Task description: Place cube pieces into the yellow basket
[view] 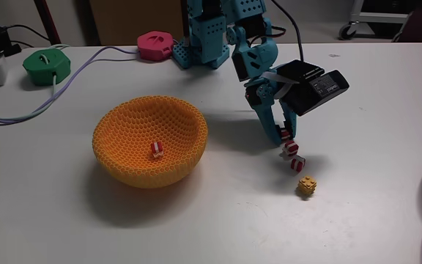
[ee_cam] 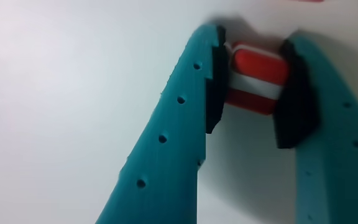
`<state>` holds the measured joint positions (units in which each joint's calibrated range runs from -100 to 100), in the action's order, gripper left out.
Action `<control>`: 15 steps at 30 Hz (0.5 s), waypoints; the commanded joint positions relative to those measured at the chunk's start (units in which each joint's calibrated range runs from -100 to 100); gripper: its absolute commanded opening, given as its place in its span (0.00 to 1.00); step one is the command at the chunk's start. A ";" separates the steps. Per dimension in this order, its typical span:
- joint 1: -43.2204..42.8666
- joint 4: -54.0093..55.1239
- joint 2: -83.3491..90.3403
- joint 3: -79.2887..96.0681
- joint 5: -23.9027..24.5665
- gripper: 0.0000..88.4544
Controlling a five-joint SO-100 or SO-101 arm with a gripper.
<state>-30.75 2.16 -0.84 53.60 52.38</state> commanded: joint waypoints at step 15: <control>33.27 -62.72 20.06 -35.73 -27.69 0.46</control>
<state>-0.97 -58.29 15.69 17.73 28.11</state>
